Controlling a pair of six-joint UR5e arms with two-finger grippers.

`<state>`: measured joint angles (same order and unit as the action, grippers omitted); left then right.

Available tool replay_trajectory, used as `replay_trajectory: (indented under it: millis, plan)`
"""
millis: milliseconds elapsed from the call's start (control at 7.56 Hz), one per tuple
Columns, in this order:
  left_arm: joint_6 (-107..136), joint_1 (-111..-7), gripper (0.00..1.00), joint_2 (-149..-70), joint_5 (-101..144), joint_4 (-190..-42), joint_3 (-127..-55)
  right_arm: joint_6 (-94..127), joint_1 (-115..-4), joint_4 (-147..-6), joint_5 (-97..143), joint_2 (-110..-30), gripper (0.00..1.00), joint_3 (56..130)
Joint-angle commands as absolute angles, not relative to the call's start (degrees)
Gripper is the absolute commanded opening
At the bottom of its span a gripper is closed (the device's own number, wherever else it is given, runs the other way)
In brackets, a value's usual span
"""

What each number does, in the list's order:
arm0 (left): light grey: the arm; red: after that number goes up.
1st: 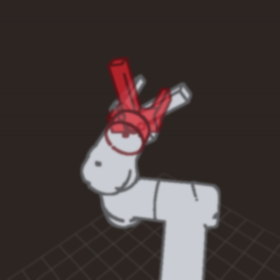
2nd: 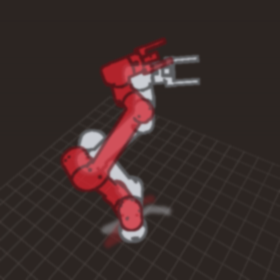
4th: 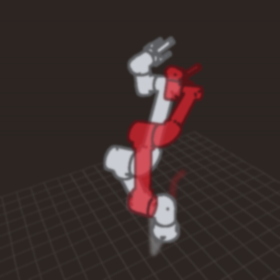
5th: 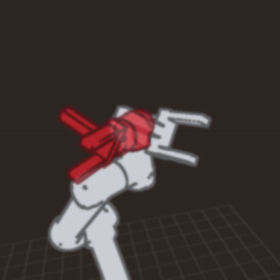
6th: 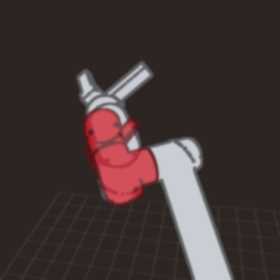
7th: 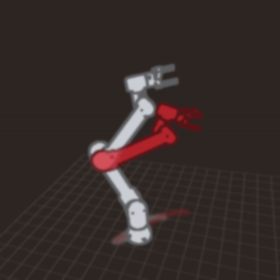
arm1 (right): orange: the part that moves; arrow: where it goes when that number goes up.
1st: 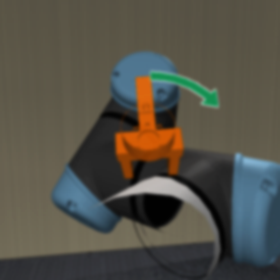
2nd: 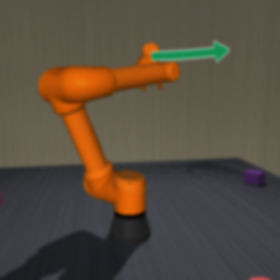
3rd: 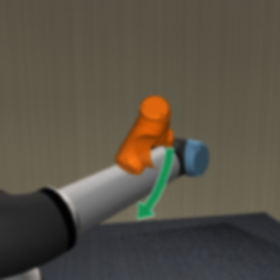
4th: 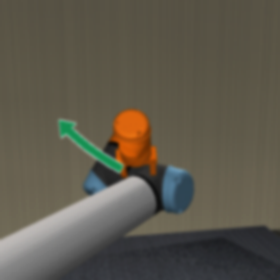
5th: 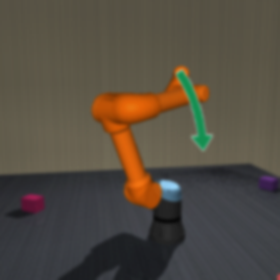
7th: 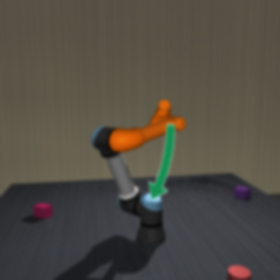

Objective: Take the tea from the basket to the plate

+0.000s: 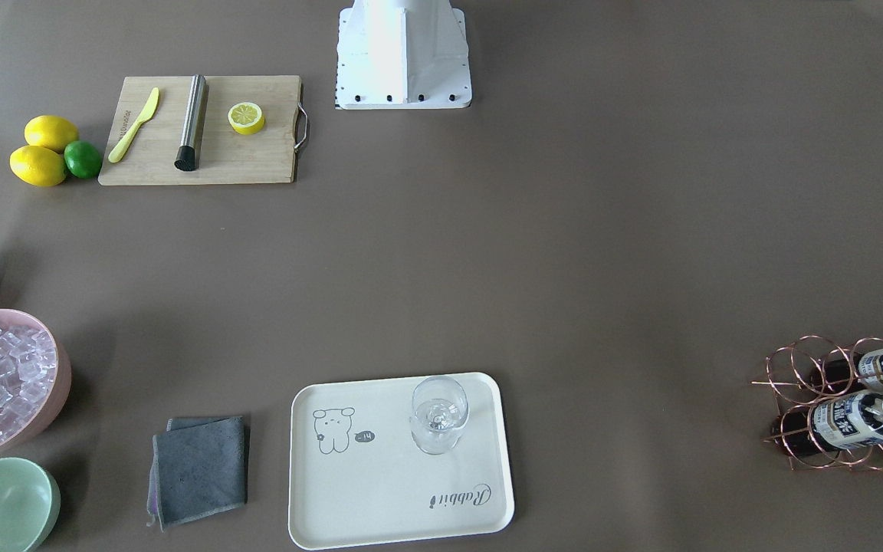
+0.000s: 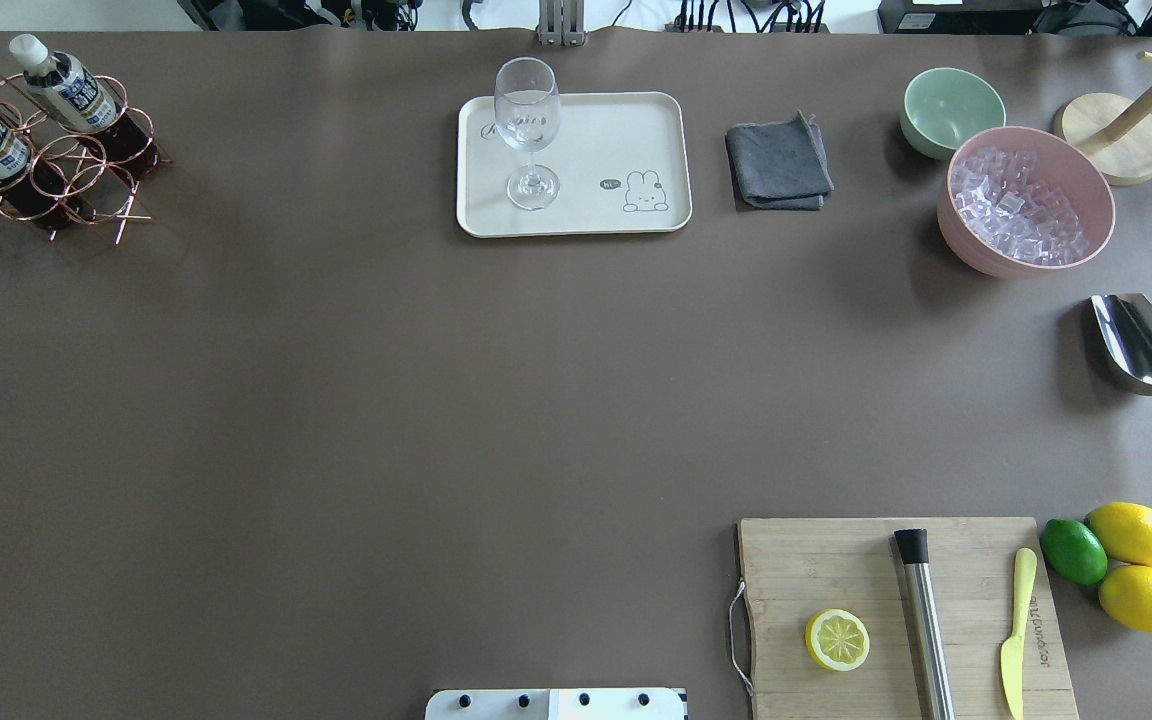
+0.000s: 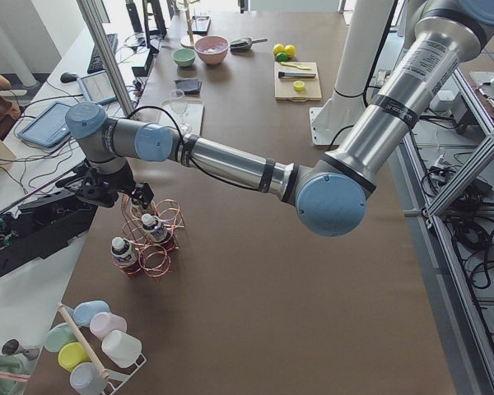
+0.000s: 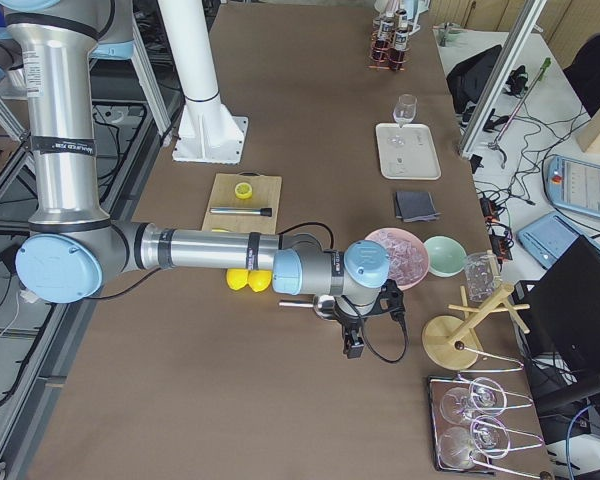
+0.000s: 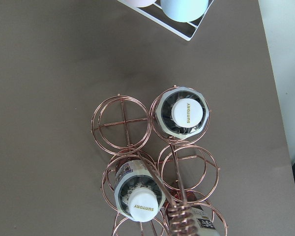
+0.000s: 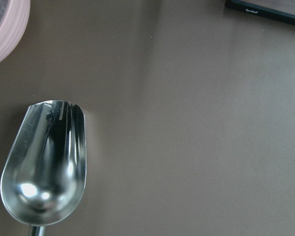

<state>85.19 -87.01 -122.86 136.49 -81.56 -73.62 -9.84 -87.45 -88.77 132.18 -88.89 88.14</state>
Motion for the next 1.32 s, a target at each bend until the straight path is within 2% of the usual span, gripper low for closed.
replay_trajectory:
  millis: [0, 265, 529, 661, 1190]
  plan:
    - [85.3, -86.4, 0.96, -123.0, 136.5, -82.9, -72.9, -9.9, -87.5, -88.8, 132.2, -89.0, 1.00, 88.2]
    - [86.6, -86.2, 0.94, -122.9, 136.4, -83.3, -72.9, -9.9, -87.5, -88.8, 132.1, -89.1, 1.00, 88.2]
    - [86.7, -86.2, 0.80, -122.9, 136.5, -83.3, -72.9, -9.9, -87.5, -88.8, 132.1, -89.2, 1.00, 88.1]
    - [87.8, -86.2, 0.76, -123.0, 136.5, -83.4, -72.9, -9.9, -87.5, -88.8, 132.1, -89.2, 1.00, 88.2]
    - [88.9, -85.6, 0.74, -123.0, 136.5, -84.1, -72.9, -9.9, -87.5, -88.8, 132.1, -89.2, 1.00, 88.2]
